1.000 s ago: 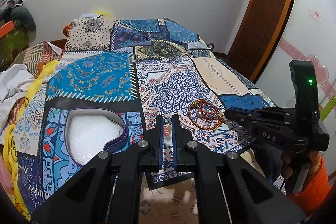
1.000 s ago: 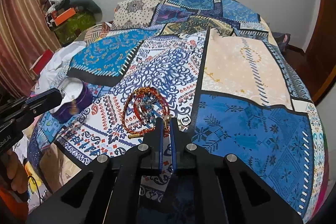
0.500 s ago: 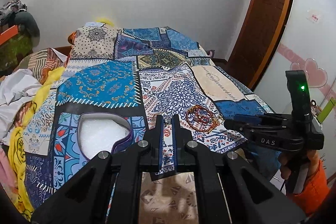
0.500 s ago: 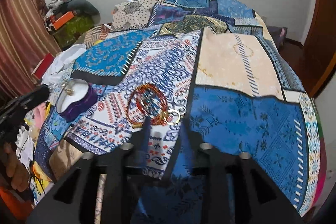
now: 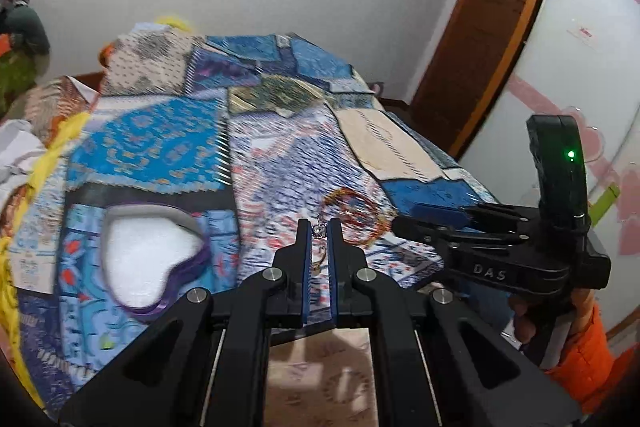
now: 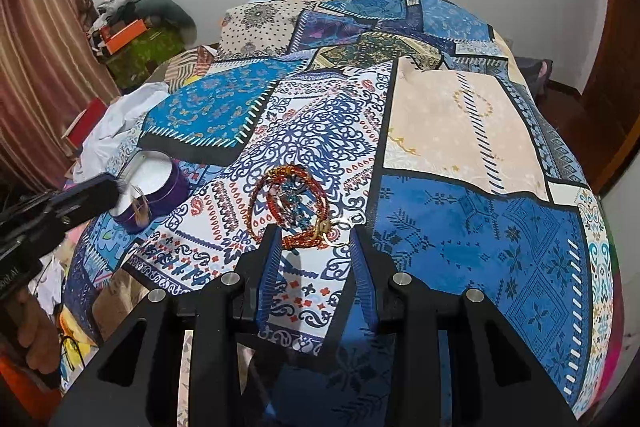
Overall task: Organize jewelry
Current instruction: 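Grasp the gold ring with the right tool while the left tool carries the charm toward the tin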
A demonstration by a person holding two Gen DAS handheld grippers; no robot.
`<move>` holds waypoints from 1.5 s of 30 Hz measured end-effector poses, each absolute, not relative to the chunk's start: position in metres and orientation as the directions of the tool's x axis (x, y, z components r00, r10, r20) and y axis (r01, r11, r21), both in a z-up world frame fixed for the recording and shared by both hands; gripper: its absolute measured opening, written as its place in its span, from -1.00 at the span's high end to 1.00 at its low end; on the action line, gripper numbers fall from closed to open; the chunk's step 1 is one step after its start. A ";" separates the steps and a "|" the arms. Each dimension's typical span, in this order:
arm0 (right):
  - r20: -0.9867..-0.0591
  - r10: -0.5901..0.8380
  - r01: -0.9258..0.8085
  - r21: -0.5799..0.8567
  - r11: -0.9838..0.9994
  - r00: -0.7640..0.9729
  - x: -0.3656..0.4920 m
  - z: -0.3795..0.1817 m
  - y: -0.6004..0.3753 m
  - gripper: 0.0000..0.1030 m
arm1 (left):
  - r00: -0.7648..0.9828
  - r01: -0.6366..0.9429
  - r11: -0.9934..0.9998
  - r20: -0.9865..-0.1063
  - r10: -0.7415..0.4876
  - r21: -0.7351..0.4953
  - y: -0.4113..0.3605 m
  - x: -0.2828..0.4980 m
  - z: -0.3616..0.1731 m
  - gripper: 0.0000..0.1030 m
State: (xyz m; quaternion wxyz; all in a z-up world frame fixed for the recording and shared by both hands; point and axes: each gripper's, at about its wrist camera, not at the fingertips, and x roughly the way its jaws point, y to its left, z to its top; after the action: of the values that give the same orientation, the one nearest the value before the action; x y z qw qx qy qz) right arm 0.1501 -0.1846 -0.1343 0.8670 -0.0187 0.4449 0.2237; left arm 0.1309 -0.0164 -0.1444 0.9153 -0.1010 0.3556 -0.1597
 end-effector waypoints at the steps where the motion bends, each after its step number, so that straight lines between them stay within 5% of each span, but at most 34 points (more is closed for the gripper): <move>1: -0.780 0.369 -0.406 0.163 0.899 0.505 0.150 -0.134 -0.184 0.38 | 0.673 0.227 0.922 -0.634 -0.382 -0.315 -0.019 0.135 -0.152 0.89; 6: -0.782 0.373 -0.417 0.160 0.895 0.499 0.149 -0.136 -0.181 0.38 | 0.569 0.169 0.923 -0.731 -0.377 -0.345 -0.018 0.149 -0.194 0.89; 29: -0.821 0.458 -0.655 0.143 0.742 0.340 0.155 -0.147 -0.103 0.39 | 0.606 0.167 0.940 -0.721 -0.337 -0.299 0.002 0.130 -0.194 0.89; 38: -0.849 0.448 -0.691 0.147 0.708 0.279 0.158 -0.160 -0.092 0.88 | 0.606 0.164 0.940 -0.721 -0.336 -0.300 0.004 0.130 -0.199 0.89; 45: -0.837 0.461 -0.670 0.162 0.724 0.296 0.157 -0.156 -0.099 0.88 | 0.609 0.155 0.945 -0.725 -0.321 -0.288 0.004 0.131 -0.199 0.89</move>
State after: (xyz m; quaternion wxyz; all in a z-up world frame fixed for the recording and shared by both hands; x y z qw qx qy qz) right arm 0.1569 -0.0988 -0.1559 0.7974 -0.1098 0.4758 0.3546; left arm 0.1310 0.0040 -0.1988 0.8916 -0.0983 0.4213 -0.1334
